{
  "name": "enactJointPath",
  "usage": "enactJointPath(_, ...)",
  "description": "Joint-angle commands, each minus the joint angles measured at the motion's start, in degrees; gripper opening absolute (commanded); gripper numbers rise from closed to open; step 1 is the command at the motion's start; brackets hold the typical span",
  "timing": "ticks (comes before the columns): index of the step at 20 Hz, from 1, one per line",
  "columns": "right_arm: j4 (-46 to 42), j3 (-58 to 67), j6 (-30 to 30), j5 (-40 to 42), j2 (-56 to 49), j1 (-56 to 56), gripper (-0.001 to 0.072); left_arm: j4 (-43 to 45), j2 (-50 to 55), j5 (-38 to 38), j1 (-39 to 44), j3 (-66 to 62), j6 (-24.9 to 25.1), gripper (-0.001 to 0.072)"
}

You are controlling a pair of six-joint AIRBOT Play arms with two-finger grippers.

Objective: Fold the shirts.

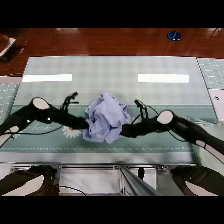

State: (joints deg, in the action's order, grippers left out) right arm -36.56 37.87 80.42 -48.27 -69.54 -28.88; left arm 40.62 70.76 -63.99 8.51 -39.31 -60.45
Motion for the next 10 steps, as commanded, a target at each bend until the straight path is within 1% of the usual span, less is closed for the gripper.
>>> enactJointPath(1,-14.62,17.31,4.31,-10.67,1.84,6.10,0.0015,-5.88,-3.82,-2.08,-4.90,-13.38,-1.27,0.0022)
enactJointPath(2,-20.09,25.03,7.17,-13.70,4.13,9.14,0.0015,-8.33,-5.92,-1.01,-7.17,-18.88,-2.34,0.0022)
enactJointPath(3,-24.57,32.39,9.49,-15.69,6.29,11.89,0.0015,-9.57,-8.35,2.32,-9.51,-24.96,-2.58,0.0021)
enactJointPath(4,-28.24,39.60,12.37,-16.24,8.31,14.40,0.0014,-8.20,-10.32,7.15,-11.28,-30.60,-2.21,0.0021)
enactJointPath(5,-29.40,47.17,16.13,-15.08,9.94,16.74,0.0015,-7.41,-11.80,12.09,-12.94,-36.70,-2.91,0.0021)
enactJointPath(6,-29.20,54.25,15.87,-15.10,10.78,18.03,0.0015,-7.43,-12.59,14.45,-14.27,-42.75,-4.81,0.0021)
enactJointPath(7,-30.01,61.53,15.02,-17.46,11.37,18.56,0.0014,-7.43,-13.07,14.49,-15.43,-49.44,-5.49,0.0021)
enactJointPath(9,-33.18,72.87,13.57,-25.51,12.46,18.53,0.0015,-6.60,-14.19,12.13,-17.03,-60.11,-5.44,0.0021)
enactJointPath(10,-34.16,76.11,13.11,-28.59,13.55,18.53,0.0015,-4.98,-15.10,10.75,-17.64,-63.69,-5.49,0.0021)
